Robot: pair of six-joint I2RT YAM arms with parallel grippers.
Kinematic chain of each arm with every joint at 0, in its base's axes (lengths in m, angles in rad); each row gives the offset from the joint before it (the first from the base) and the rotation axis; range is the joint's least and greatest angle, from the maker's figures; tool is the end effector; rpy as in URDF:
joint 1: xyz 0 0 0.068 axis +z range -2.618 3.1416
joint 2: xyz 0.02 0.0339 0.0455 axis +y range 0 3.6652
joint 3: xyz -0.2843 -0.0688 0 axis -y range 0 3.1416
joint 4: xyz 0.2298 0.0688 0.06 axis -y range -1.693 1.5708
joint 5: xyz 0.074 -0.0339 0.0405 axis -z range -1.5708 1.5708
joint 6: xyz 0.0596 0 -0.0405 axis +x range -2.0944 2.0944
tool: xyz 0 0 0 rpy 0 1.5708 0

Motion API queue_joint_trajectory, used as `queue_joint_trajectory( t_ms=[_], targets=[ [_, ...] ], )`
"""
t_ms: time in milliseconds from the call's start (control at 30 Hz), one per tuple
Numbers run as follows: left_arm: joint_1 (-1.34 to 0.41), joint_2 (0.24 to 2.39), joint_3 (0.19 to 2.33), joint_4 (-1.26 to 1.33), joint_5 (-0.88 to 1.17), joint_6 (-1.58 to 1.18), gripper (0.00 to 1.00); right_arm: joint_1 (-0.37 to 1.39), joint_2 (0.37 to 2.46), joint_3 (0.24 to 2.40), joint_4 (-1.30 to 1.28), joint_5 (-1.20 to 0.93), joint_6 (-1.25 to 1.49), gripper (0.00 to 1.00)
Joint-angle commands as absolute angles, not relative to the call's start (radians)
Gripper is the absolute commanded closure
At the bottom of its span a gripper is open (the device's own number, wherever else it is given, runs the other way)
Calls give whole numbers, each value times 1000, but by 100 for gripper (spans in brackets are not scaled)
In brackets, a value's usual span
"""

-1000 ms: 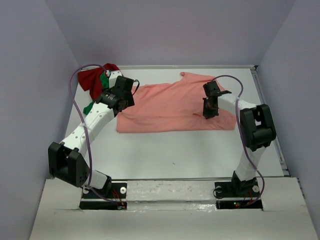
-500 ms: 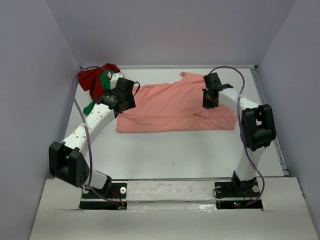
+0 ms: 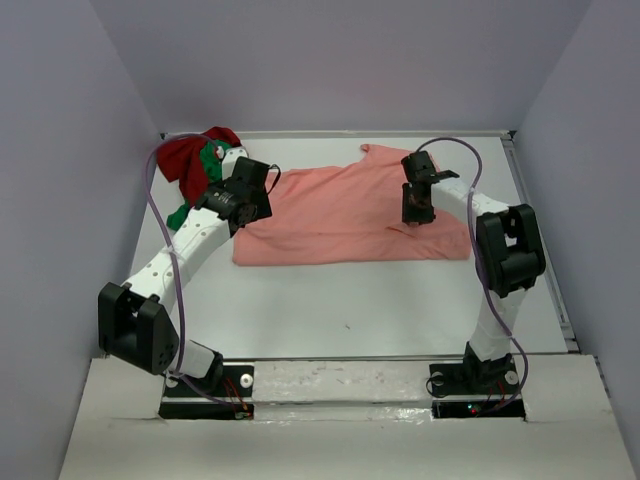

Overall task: Fold and stack the t-shirts
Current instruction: Fold the tshirt

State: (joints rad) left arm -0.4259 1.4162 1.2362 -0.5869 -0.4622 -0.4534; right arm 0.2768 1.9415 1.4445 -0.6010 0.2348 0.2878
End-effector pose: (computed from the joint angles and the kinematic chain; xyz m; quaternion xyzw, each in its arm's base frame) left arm 0.2885 -0.1017 0.3239 -0.1019 0.8945 0.0287 0.4343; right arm 0.4017 0.0997 0.2042 0.0327 0.9653 -0.0446 0.2551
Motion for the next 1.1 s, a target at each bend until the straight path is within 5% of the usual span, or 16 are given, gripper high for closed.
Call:
queue_joint_trajectory(
  t_ms=[0,333,567,1067],
  targets=[
    [-430,1387,1224,-572,-468,-451,21,284,1890,1384,-589,275,299,59],
    [-430,1371,1215,-583,-472,-453,21,284,1885,1328,-560,247,310,62],
    [-431,1373,1212,-580,-471,-451,21,284,1894,1333,-555,230,319,100],
    [-433,1394,1197,-555,-449,-453,21,293,1914,1528,-604,316,265,100]
  ],
)
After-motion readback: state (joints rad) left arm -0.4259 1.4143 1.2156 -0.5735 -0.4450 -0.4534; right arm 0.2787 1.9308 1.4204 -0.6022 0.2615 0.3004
